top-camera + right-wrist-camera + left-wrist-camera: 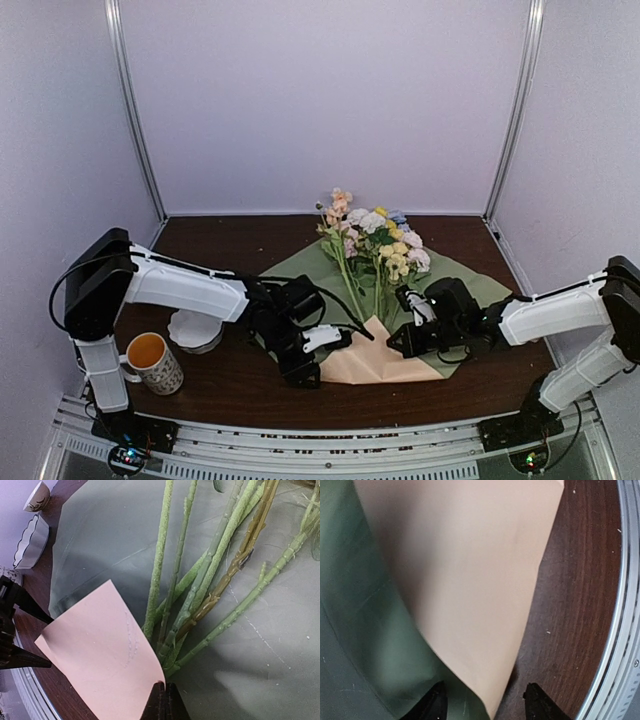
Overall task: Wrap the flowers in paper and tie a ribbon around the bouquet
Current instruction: Fold the bottom corner of the flattened wrapping paper at the center of the board.
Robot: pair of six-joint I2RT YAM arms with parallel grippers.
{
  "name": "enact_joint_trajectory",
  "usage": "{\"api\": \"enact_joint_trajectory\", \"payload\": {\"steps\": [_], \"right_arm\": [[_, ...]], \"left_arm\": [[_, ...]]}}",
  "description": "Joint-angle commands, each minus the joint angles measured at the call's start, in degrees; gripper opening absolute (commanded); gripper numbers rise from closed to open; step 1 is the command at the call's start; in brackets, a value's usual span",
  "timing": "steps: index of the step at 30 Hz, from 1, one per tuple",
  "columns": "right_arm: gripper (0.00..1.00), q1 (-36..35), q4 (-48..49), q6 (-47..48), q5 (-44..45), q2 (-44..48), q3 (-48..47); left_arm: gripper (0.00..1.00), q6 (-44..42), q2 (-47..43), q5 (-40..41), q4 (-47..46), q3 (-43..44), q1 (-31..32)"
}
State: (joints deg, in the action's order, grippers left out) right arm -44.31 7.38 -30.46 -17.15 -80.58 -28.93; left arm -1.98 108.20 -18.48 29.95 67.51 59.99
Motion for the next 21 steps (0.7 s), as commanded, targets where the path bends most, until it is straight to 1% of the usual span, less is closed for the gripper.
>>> {"api": "enact_joint_trajectory", "payload": {"steps": [1, 3, 7, 8, 9, 14, 17, 18, 19, 21], "right_arm": [[0.0, 0.2, 1.6, -1.4, 0.6, 1.5, -1.0], [0.0, 0.3, 1.4, -1.6, 1.5, 1.5, -0.9], [0.0, 0.3, 1.3, -1.9, 2.7, 1.5, -0.9], [0.0, 0.3, 1.3, -2.0, 2.7, 1.5, -1.0], [0.0, 0.3, 1.4, -2.0, 2.8, 1.5, -1.2], [0.0, 0.4, -0.4, -1.0, 4.0, 2.2, -1.1], [0.0, 0.5, -3.3, 1.0, 2.6, 3.6, -1.5], [0.04, 0.7, -4.2, 1.5, 1.3, 4.1, -1.7], [0.1, 0.8, -4.5, 1.6, -0.9, 4.8, -1.8], [0.26, 1.5, -3.8, 0.9, -5.7, 6.6, -1.0]], "left_arm": [[0.52, 1.2, 1.3, 0.5, -1.6, 0.8, -0.3], [0.39, 1.2, 1.3, -0.2, -1.7, 0.5, -0.4], [0.1, 2.1, 0.7, -2.6, -3.1, -1.8, -0.6], [0.04, 2.3, 0.5, -3.2, -3.3, -2.4, -0.7], [0.0, 2.4, 0.4, -3.5, -3.5, -2.8, -0.7], [0.0, 2.0, 0.2, -4.3, -3.0, -3.4, -1.1], [0.0, 2.0, 0.9, -5.7, -2.6, -3.5, -1.6], [0.0, 2.0, 1.3, -6.2, -2.5, -3.5, -1.8], [0.0, 2.0, 1.6, -6.6, -2.4, -3.3, -1.8], [0.0, 1.9, 2.0, -7.1, -2.1, -3.0, -1.9]]}}
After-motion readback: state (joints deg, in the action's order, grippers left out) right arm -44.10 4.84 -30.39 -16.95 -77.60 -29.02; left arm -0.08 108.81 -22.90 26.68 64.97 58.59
